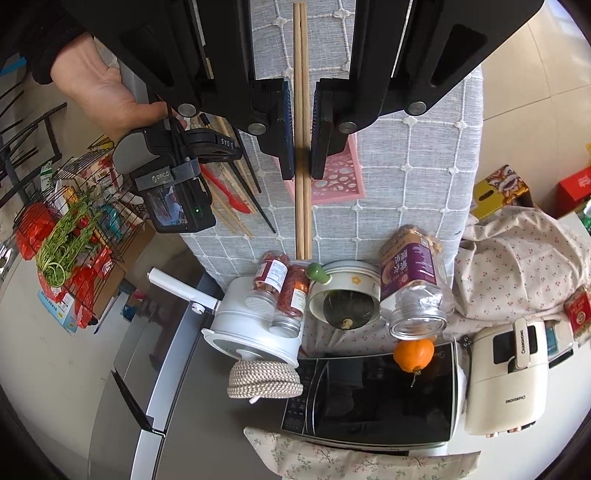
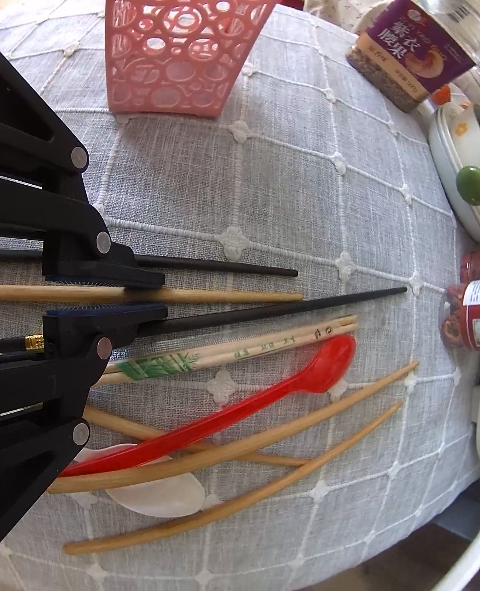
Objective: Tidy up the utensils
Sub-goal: 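Lift the chopsticks with both tools and carry them over the pink basket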
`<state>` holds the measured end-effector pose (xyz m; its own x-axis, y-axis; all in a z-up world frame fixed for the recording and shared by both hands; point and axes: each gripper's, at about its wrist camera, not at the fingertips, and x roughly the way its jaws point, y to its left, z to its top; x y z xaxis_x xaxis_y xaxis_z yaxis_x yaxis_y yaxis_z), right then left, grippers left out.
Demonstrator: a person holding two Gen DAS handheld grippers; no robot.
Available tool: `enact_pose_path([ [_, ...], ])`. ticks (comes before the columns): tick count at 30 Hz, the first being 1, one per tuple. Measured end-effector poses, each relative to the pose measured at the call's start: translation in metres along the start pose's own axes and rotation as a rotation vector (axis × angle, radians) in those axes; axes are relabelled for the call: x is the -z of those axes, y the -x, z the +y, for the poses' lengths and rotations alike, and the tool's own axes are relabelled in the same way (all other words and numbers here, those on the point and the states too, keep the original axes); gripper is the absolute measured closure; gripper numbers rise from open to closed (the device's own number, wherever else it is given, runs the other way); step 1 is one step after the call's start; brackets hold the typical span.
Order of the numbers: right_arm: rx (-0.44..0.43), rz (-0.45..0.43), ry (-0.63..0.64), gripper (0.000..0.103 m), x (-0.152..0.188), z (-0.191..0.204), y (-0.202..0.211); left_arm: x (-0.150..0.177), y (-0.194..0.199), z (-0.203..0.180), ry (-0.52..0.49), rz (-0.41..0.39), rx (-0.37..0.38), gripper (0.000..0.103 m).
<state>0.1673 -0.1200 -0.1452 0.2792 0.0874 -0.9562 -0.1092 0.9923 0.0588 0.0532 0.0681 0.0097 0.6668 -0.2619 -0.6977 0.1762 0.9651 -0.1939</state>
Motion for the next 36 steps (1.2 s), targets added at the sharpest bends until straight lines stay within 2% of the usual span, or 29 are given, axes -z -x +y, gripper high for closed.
enact_pose_path([
  [4, -0.038, -0.038, -0.011, 0.098, 0.002, -0.004, 0.005, -0.003, 0.011, -0.001, 0.005, -0.037, 0.003, 0.094],
  [7, -0.092, -0.105, -0.011, 0.098, 0.009, -0.009, 0.031, -0.008, 0.026, -0.001, 0.014, -0.099, 0.007, 0.094],
  [11, -0.158, -0.222, -0.003, 0.098, 0.019, -0.01, 0.077, -0.017, 0.05, 0.0, 0.035, -0.22, 0.019, 0.094],
  [16, -0.209, -0.368, -0.003, 0.098, 0.032, -0.007, 0.126, -0.023, 0.075, -0.001, 0.055, -0.415, 0.009, 0.094],
  [20, -0.24, -0.484, -0.01, 0.098, 0.042, -0.007, 0.16, -0.022, 0.078, -0.005, 0.06, -0.552, -0.025, 0.094],
  [23, -0.26, -0.551, -0.016, 0.098, 0.045, -0.005, 0.175, -0.023, 0.068, -0.008, 0.046, -0.61, -0.079, 0.094],
  [30, -0.273, -0.619, -0.003, 0.098, 0.045, 0.003, 0.188, -0.03, 0.025, -0.001, 0.048, -0.647, -0.169, 0.094],
  [32, -0.276, -0.633, -0.008, 0.098, 0.045, 0.003, 0.188, -0.031, 0.009, 0.002, 0.054, -0.621, -0.185, 0.094],
  [36, -0.287, -0.649, -0.028, 0.098, 0.041, 0.002, 0.185, -0.03, -0.029, 0.014, 0.085, -0.516, -0.207, 0.094],
])
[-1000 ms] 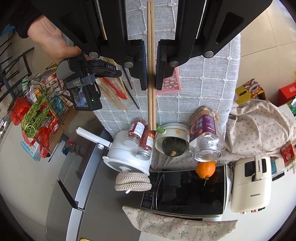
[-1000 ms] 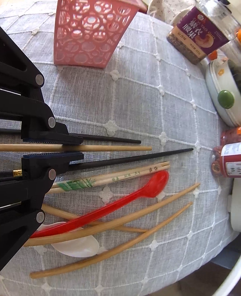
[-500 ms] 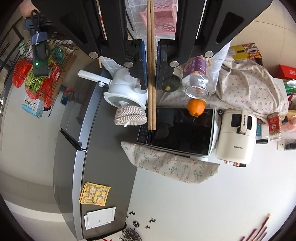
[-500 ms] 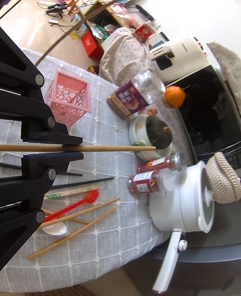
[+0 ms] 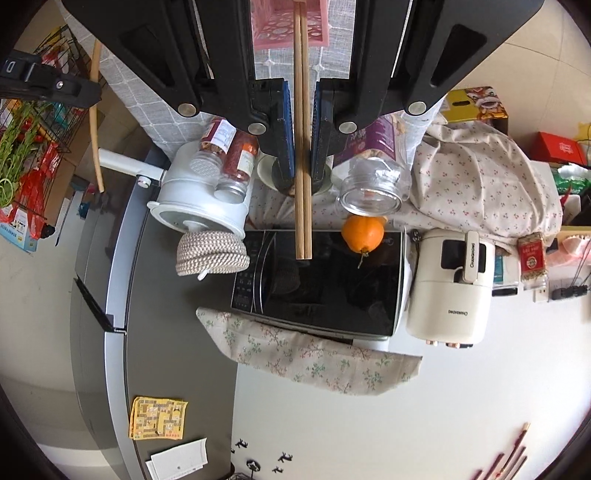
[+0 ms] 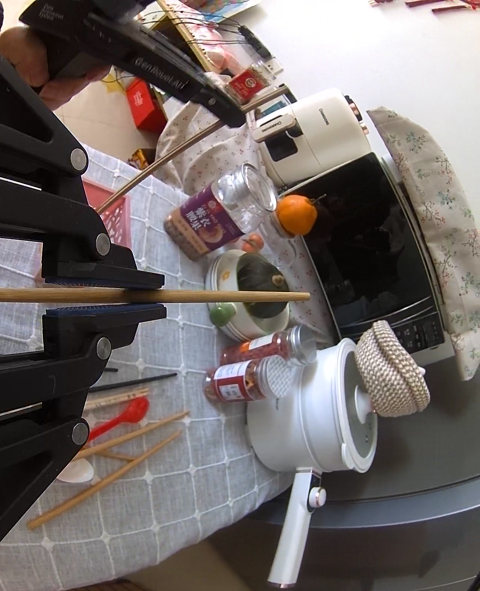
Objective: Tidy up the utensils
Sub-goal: 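Lift the chopsticks with both tools and carry them over the pink basket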
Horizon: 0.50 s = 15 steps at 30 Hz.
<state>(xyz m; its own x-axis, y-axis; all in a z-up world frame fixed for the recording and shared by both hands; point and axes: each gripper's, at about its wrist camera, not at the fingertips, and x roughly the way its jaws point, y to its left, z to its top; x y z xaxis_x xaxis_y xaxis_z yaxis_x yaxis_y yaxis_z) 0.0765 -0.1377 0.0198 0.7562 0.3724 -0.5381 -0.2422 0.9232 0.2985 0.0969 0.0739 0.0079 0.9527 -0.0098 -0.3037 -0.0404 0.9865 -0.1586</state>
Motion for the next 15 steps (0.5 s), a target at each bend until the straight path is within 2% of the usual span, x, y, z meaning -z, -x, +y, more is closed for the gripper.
enact_pose_path([
  [4, -0.007, -0.037, -0.012, 0.098, -0.003, 0.0, -0.003, 0.011, -0.019, 0.007, 0.031, 0.072, -0.017, 0.094],
  [11, -0.042, -0.13, -0.015, 0.098, -0.011, 0.01, 0.001, 0.013, -0.03, 0.008, 0.052, 0.186, 0.025, 0.09],
  [13, -0.054, -0.156, -0.017, 0.098, -0.014, 0.015, 0.002, 0.01, -0.029, 0.009, 0.056, 0.222, 0.025, 0.081],
  [15, -0.059, -0.18, -0.02, 0.098, -0.016, 0.02, 0.003, 0.008, -0.023, 0.012, 0.062, 0.24, 0.025, 0.055],
])
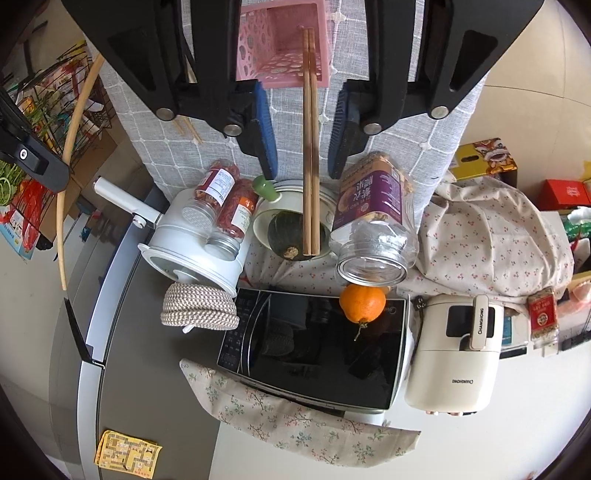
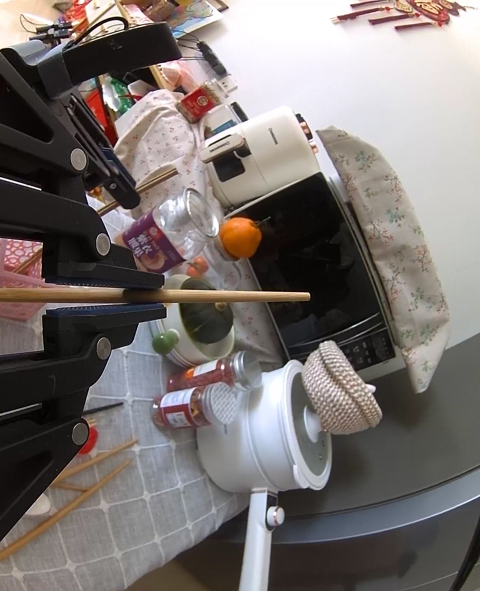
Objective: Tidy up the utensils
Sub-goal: 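Lift the chopsticks with both tools and carry them over the pink basket, then lower the chopsticks into the pink basket and open both tools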
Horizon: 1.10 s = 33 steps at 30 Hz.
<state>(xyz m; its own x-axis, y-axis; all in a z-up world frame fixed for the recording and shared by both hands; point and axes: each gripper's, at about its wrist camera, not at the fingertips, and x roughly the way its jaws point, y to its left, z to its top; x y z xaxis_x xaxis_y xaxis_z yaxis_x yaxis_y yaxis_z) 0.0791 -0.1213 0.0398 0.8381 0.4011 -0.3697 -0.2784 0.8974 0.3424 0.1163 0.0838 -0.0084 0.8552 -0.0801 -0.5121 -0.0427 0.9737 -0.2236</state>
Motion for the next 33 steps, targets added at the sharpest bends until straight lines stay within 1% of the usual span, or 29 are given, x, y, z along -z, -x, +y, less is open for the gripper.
enact_pose_path([
  [2, -0.007, -0.021, -0.006, 0.098, -0.002, 0.005, -0.002, -0.001, 0.009, 0.003, 0.005, 0.016, 0.001, 0.043],
  [6, -0.005, -0.063, -0.011, 0.098, -0.005, 0.016, -0.007, 0.0, 0.024, 0.01, -0.018, 0.068, -0.03, 0.036],
  [8, -0.003, -0.082, -0.017, 0.098, -0.007, 0.02, -0.012, 0.002, 0.03, 0.016, -0.028, 0.1, -0.063, 0.035],
  [12, 0.016, -0.125, -0.028, 0.098, -0.005, 0.029, -0.024, 0.009, 0.035, 0.032, -0.013, 0.181, -0.117, 0.033],
  [15, 0.07, -0.173, -0.024, 0.098, -0.001, 0.035, -0.031, 0.017, 0.032, 0.042, -0.006, 0.244, -0.185, 0.033],
  [19, 0.129, -0.2, -0.02, 0.098, 0.006, 0.041, -0.045, 0.025, 0.024, 0.05, -0.023, 0.29, -0.222, 0.033],
  [22, 0.155, -0.182, -0.013, 0.098, 0.015, 0.044, -0.059, 0.027, 0.019, 0.055, -0.022, 0.309, -0.236, 0.033],
  [27, 0.174, -0.116, 0.041, 0.097, 0.032, 0.049, -0.077, 0.027, 0.018, 0.059, -0.014, 0.311, -0.241, 0.033],
  [32, 0.138, -0.046, 0.035, 0.097, 0.04, 0.047, -0.083, 0.025, 0.018, 0.059, -0.005, 0.303, -0.235, 0.033],
  [33, 0.128, -0.034, 0.03, 0.095, 0.041, 0.046, -0.083, 0.025, 0.019, 0.058, -0.005, 0.301, -0.233, 0.033],
])
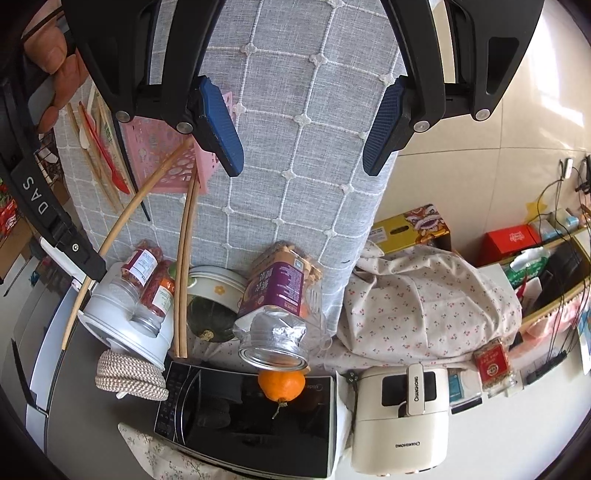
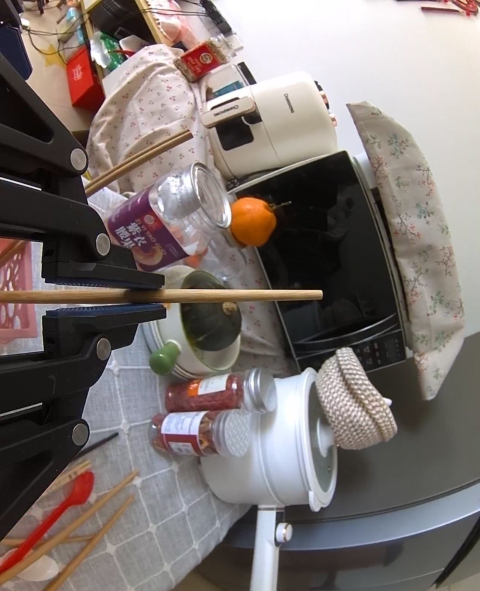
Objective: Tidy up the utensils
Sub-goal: 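Lower the chopsticks into the pink basket and open both tools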
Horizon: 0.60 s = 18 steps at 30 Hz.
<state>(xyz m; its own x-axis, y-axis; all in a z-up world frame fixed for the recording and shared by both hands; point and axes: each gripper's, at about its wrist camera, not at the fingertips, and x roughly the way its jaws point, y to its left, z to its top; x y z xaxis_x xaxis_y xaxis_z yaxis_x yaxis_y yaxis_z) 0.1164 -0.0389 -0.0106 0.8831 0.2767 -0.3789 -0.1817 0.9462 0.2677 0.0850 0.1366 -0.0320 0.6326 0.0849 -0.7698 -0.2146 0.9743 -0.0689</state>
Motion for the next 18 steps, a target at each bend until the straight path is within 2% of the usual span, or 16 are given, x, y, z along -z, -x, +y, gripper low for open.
enact_pose_path([
  [3, -0.05, 0.047, -0.022, 0.092, 0.002, -0.002, 0.001, 0.001, 0.002, -0.004, -0.01, -0.004, 0.005, 0.033],
  [7, -0.092, 0.077, -0.038, 0.067, -0.003, -0.006, 0.011, 0.003, 0.006, -0.008, -0.019, -0.009, 0.014, 0.033],
  [13, -0.107, 0.093, -0.061, 0.053, -0.017, -0.023, 0.038, 0.006, 0.013, -0.017, -0.039, -0.016, 0.038, 0.033],
  [18, -0.084, 0.121, -0.056, 0.042, -0.025, -0.043, 0.06, 0.011, 0.019, -0.029, -0.068, -0.005, 0.071, 0.032],
])
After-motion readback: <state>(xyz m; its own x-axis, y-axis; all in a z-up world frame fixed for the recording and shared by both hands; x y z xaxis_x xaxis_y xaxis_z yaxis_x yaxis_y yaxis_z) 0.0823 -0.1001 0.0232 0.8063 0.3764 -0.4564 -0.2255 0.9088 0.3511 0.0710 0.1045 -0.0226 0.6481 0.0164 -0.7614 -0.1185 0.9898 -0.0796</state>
